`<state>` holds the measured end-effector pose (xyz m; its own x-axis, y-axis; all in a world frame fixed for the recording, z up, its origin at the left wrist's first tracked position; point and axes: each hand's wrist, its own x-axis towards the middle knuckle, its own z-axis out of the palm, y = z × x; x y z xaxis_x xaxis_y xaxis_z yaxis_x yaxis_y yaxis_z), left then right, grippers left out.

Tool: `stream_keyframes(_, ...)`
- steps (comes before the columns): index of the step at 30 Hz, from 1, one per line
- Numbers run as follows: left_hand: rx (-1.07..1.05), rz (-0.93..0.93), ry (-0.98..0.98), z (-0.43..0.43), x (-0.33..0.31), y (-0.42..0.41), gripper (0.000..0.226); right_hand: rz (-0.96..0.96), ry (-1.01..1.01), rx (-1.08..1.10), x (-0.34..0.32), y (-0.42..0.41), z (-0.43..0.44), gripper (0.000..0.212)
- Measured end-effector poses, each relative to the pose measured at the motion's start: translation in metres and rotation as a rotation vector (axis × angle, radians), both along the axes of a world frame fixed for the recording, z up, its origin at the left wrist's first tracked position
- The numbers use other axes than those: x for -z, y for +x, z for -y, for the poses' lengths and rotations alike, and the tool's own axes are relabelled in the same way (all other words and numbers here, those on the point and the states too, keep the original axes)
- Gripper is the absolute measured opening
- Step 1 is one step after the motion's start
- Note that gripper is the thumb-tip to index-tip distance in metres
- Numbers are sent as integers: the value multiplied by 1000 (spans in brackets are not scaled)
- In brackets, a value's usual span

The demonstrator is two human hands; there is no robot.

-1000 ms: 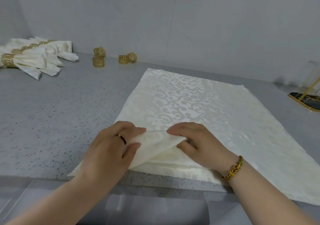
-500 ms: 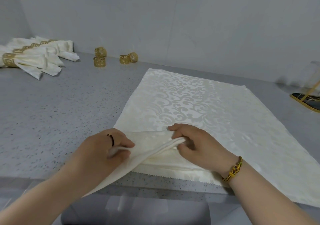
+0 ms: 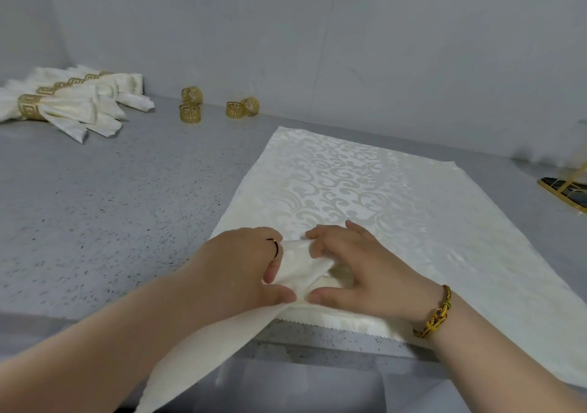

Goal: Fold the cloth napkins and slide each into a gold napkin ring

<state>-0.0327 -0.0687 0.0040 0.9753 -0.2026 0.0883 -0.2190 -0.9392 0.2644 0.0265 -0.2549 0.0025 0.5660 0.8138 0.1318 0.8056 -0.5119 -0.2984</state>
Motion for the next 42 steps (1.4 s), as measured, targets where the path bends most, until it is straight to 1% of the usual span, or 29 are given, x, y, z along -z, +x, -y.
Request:
stream_keyframes(2,6,-12,-40,-5,3,4,36,-49,54,-34,2,0,-1,59)
stream_keyframes(4,22,-16,-56,-8,5,8,35,-20,68,-67,4,1,-1,43)
stream_keyframes(6,44,-38,-71,-11,5,9,34,92,92,-87,5,3,-3,31)
stream_keyframes(10,61,-80,-137,-19,3,16,30,346,90,-116,8,3,-10,21)
stream_keyframes(12,76,-113,-152,-22,-1,19,27,383,93,-126,6,5,-17,16)
stream_keyframes(15,85,-150,-147,-24,-11,22,23,320,135,-101,2,8,-25,11)
stream_keyframes(17,57,-148,-100,-20,-13,21,23,299,146,-65,3,9,-27,15)
stream_keyframes(20,33,-56,63,-5,-8,19,33,292,155,-31,10,7,-28,17)
stream_keyframes(22,43,-15,109,3,-3,17,32,278,147,-41,11,8,-24,15)
stream_keyframes(23,52,-5,106,4,-1,18,30,221,131,-44,10,7,-21,16)
stream_keyframes(25,70,3,94,0,0,21,24,90,85,-40,7,10,-13,35)
stream_keyframes(26,77,2,90,-3,-1,22,21,75,76,-50,5,9,-11,43)
stream_keyframes(27,79,-2,85,-5,-1,23,20,84,54,-65,4,7,-10,47)
stream_keyframes(28,80,-8,73,-7,-1,25,19,88,42,-59,6,6,-10,44)
stream_keyframes(30,78,-8,46,-9,-2,27,14,172,61,-55,8,8,-12,30)
stream_keyframes(32,61,3,27,-11,-2,31,15,154,60,-23,3,12,-19,17)
stream_keyframes(34,47,24,30,-12,-2,33,18,-23,79,41,2,16,-22,11)
stream_keyframes(36,37,66,53,-9,-1,31,16,-209,135,100,0,17,-25,2)
stream_keyframes(38,14,128,32,-8,1,27,26,-254,194,161,0,16,-28,6)
stream_keyframes(39,8,154,49,-6,3,27,34,-245,209,185,2,15,-29,6)
stream_keyframes(40,9,168,100,-4,4,27,38,-228,217,204,5,14,-30,6)
stream_keyframes(42,5,173,236,3,4,29,38,-151,228,223,9,12,-30,6)
